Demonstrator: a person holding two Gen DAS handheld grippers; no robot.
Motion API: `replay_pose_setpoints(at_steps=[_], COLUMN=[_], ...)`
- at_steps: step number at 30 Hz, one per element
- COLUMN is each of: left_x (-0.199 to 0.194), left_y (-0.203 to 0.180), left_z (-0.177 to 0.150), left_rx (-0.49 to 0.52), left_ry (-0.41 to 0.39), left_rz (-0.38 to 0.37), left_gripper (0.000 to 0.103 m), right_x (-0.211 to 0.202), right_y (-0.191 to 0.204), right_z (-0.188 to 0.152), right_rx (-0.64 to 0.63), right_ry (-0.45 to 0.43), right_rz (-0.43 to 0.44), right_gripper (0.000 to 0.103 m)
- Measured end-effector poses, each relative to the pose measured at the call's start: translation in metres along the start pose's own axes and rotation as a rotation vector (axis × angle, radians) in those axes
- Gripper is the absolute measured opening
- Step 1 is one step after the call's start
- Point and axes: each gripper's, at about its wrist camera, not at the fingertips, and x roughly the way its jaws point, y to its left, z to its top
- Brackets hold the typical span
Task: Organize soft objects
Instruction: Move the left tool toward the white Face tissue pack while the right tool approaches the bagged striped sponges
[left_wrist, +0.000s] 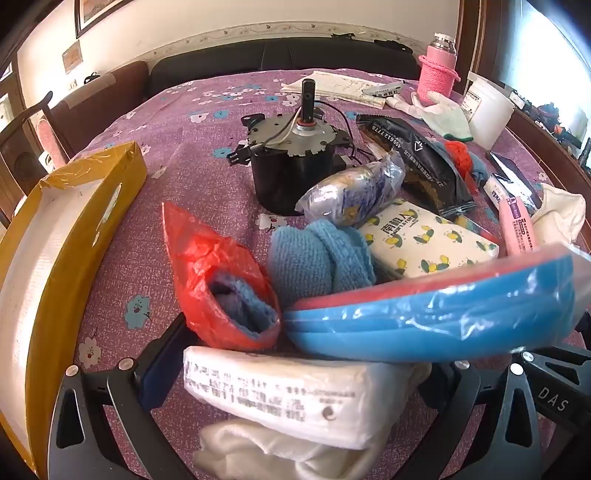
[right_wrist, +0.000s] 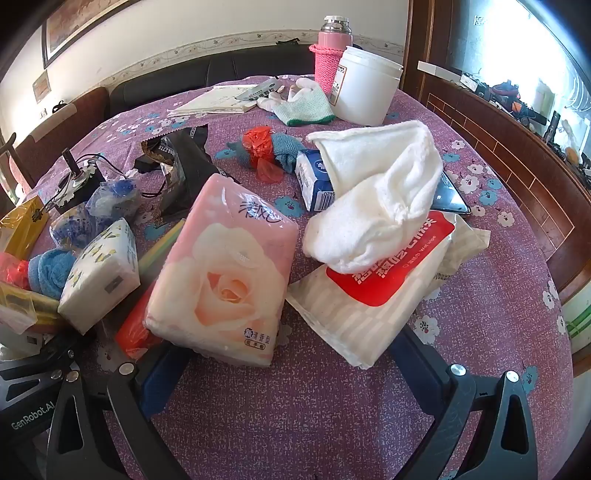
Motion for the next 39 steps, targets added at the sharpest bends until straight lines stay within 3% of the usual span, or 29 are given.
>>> replay_pose_setpoints(at_steps=[39], left_x=[-0.0004], left_y=[0.0003], left_z=[-0.0003], left_rx=[-0.01], left_ry=[-0.006], left_rz=[0.003], left_gripper=[0.103], right_x=[0.0029], right_y=[0.0024], right_z=[0.0038], right_rx=[0.007], right_ry=[0.0], right_rz=[-0.009], right_gripper=[0.102])
